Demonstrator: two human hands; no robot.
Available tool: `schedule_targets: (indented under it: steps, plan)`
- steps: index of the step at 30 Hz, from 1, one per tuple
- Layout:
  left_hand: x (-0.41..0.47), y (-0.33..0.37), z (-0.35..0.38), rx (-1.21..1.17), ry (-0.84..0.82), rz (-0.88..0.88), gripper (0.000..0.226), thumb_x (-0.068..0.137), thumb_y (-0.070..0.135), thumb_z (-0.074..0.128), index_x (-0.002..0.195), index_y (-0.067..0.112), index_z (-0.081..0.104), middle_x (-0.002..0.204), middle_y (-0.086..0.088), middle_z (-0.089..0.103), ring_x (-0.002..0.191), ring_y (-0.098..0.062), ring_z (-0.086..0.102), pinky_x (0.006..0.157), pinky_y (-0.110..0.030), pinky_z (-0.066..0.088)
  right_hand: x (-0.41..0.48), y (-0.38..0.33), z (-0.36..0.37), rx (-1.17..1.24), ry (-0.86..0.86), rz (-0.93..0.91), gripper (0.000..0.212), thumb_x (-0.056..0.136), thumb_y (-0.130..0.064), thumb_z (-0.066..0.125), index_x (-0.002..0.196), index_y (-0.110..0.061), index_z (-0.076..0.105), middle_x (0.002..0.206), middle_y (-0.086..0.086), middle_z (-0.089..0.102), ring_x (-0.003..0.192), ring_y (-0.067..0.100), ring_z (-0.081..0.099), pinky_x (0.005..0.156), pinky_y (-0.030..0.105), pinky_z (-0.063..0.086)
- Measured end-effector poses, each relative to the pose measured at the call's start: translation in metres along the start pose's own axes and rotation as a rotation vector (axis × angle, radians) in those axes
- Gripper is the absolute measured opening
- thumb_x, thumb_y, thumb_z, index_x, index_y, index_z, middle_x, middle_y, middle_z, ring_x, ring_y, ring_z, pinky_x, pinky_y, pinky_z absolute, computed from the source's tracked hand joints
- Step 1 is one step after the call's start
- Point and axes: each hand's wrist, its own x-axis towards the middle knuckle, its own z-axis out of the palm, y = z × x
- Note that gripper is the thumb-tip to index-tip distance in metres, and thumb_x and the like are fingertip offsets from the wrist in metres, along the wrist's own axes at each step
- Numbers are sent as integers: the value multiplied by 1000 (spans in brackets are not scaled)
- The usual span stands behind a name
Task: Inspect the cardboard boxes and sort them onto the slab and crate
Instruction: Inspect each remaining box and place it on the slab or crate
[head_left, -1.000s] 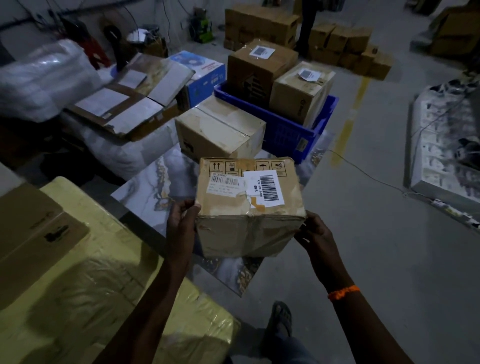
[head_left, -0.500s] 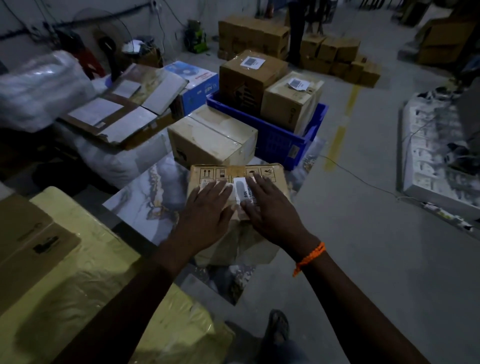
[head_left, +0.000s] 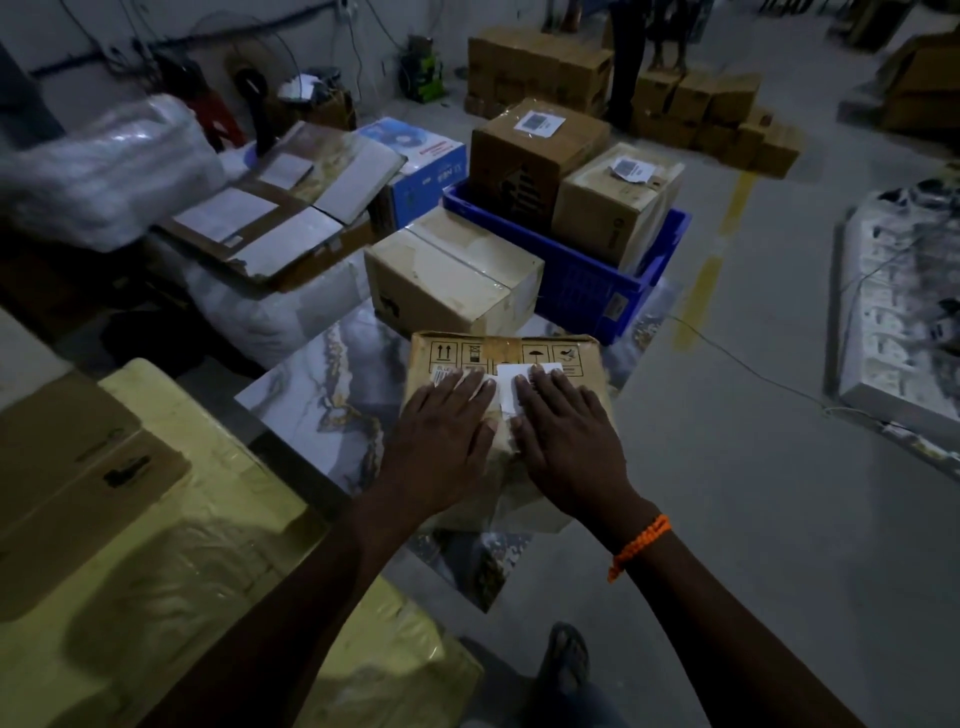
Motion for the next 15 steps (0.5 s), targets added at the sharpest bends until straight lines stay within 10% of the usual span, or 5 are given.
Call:
schedule_targets:
  steps: [6, 15]
  plan:
    - [-23, -13, -13, -60, 7, 92, 58, 103, 48, 32, 144, 13, 53, 151, -9, 51, 141, -25, 45, 117, -47, 28, -28, 5, -16, 156, 46, -83, 61, 104, -53, 31, 151, -19, 51, 158, 2, 48, 149, 15, 37, 121, 33, 26]
    - [-67, -22, -2, -43, -19, 118, 62, 102, 51, 33, 153, 16, 41, 161, -5, 37, 150, -22, 32, 122, -51, 24, -73, 9, 10, 26, 138, -111, 59, 105, -49, 38, 156, -19, 44, 163, 0, 38, 154, 17, 29, 124, 42, 24]
